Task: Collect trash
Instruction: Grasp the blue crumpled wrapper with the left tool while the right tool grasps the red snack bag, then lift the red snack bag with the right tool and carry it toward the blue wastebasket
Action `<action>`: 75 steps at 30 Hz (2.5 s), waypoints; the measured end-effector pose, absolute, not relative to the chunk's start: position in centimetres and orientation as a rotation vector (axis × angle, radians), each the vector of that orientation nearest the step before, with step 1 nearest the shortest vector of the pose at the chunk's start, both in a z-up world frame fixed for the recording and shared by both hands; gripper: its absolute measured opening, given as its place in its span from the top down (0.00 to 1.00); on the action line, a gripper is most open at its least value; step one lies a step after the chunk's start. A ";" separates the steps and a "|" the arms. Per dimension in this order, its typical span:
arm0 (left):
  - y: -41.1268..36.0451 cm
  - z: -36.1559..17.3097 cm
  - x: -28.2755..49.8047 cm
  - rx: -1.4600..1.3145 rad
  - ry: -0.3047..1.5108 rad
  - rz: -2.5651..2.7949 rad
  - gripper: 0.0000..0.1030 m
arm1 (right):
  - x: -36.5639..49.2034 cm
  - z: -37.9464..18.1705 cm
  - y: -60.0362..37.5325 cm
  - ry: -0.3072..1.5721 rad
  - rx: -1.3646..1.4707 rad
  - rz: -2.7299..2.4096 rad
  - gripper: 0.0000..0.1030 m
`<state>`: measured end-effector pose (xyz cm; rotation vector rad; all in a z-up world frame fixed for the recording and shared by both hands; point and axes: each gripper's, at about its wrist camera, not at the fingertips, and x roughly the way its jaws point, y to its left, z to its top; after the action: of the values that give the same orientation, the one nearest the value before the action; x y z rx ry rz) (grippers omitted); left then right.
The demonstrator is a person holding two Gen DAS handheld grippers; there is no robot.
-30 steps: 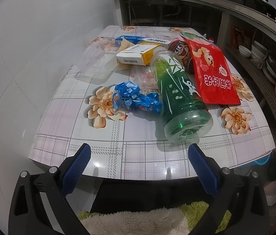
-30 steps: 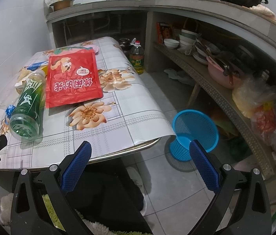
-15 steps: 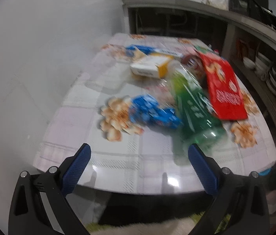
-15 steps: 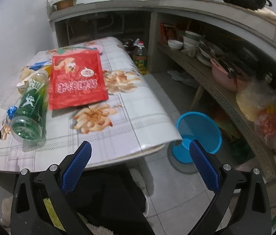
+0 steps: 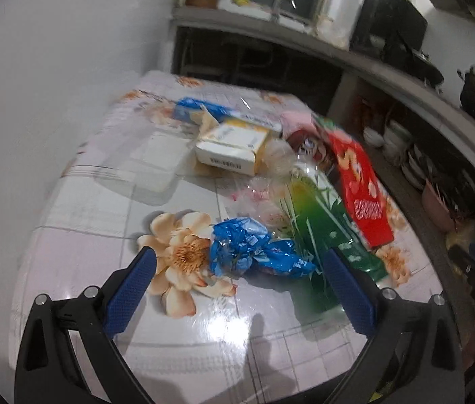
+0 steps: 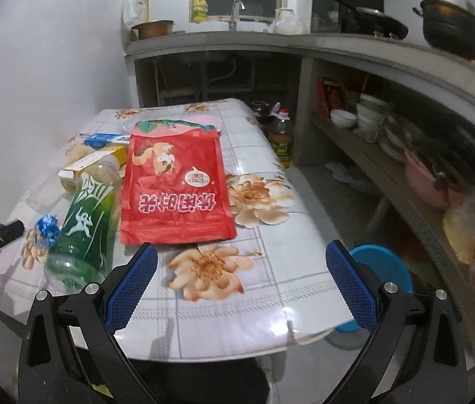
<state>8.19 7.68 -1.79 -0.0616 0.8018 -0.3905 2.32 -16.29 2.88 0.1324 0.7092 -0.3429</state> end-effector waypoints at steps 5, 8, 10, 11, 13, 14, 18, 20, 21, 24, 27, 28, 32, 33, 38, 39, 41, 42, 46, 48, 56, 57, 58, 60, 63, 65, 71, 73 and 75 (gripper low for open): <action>7.0 -3.8 10.9 -0.064 0.869 -0.435 0.10 | 3.8 2.0 -16.9 0.749 0.182 -0.323 0.07; 7.0 -5.0 12.4 -0.073 0.907 -0.442 0.21 | 4.4 1.6 -17.5 0.766 0.216 -0.313 0.07; 7.0 -5.5 13.1 -0.079 0.917 -0.446 0.30 | 4.9 1.4 -17.9 0.776 0.230 -0.311 0.07; 7.0 -5.6 13.3 -0.078 0.917 -0.453 0.32 | 5.2 1.4 -18.1 0.778 0.235 -0.310 0.07; 7.0 -5.8 13.5 -0.074 0.918 -0.465 0.44 | 5.8 1.4 -18.8 0.780 0.253 -0.298 0.07; 7.1 -5.9 13.6 -0.074 0.921 -0.470 0.47 | 6.1 1.5 -19.0 0.781 0.261 -0.287 0.07; 7.5 -6.4 13.9 -0.101 0.931 -0.489 0.62 | 8.4 1.5 -20.0 0.803 0.336 -0.162 0.07; 7.8 -6.5 13.8 -0.108 0.925 -0.495 0.65 | 9.6 1.4 -20.7 0.819 0.395 -0.090 0.07; 7.9 -6.5 13.7 -0.109 0.922 -0.495 0.67 | 10.2 1.4 -21.2 0.825 0.426 -0.060 0.07; 8.5 -6.5 13.5 -0.117 0.914 -0.495 0.69 | 11.4 1.2 -22.2 0.843 0.480 -0.021 0.07; 9.4 -6.2 13.0 -0.140 0.900 -0.492 0.71 | 12.7 0.7 -23.6 0.858 0.564 0.053 0.07; 9.7 -6.1 13.0 -0.149 0.892 -0.494 0.71 | 13.0 0.5 -23.9 0.863 0.584 0.076 0.07; 10.2 -5.9 12.7 -0.156 0.871 -0.503 0.72 | 16.1 -1.1 -26.0 0.901 0.667 0.210 0.07; 10.3 -5.9 12.7 -0.156 0.871 -0.503 0.72 | 16.7 -1.4 -26.3 0.905 0.680 0.213 0.07; 10.7 -5.7 12.6 -0.168 0.863 -0.502 0.72 | 20.4 -4.2 -29.4 0.960 0.844 0.328 0.16; 10.9 -5.7 12.5 -0.174 0.861 -0.502 0.72 | 20.7 -4.4 -29.5 0.971 0.847 0.338 0.17; 11.1 -5.5 12.5 -0.190 0.859 -0.505 0.72 | 21.5 -4.9 -29.3 1.000 0.856 0.387 0.20; 11.1 -5.4 12.5 -0.194 0.856 -0.505 0.72 | 21.6 -5.0 -29.2 1.008 0.865 0.409 0.21; 11.2 -5.2 12.3 -0.199 0.845 -0.499 0.72 | 22.3 -5.6 -28.3 1.050 0.840 0.444 0.35; 11.1 -5.1 12.3 -0.202 0.849 -0.500 0.72 | 22.4 -5.9 -27.8 1.068 0.837 0.459 0.44; 11.0 -4.4 12.0 -0.197 0.841 -0.489 0.72 | 21.9 -6.7 -26.7 1.071 0.859 0.487 0.84; 11.0 -4.2 12.0 -0.195 0.839 -0.488 0.72 | 21.7 -6.6 -26.8 1.061 0.868 0.488 0.86; 10.9 -4.0 11.9 -0.191 0.834 -0.486 0.72 | 21.1 -6.0 -27.0 1.052 0.876 0.489 0.89; 11.0 -3.8 11.8 -0.188 0.826 -0.482 0.72 | 20.5 -5.5 -27.2 1.025 0.884 0.488 0.94; 11.0 -3.2 11.5 -0.184 0.810 -0.472 0.72 | 19.0 -4.3 -27.0 0.972 0.894 0.488 0.98; 11.1 -2.8 11.3 -0.180 0.801 -0.465 0.72 | 18.4 -3.2 -26.8 0.946 0.890 0.481 1.00; 11.3 -0.7 10.4 -0.165 0.750 -0.447 0.72 | 15.1 1.3 -26.3 0.827 0.799 0.414 1.00; 11.2 0.2 10.2 -0.158 0.732 -0.450 0.72 | 13.7 2.9 -25.6 0.795 0.757 0.402 1.00; 10.8 0.9 10.0 -0.152 0.718 -0.459 0.72 | 12.1 4.5 -25.7 0.761 0.732 0.402 1.00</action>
<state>10.03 10.82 0.94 -0.1515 0.7175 -0.4591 12.12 -25.67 4.51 0.7322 0.7607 0.4017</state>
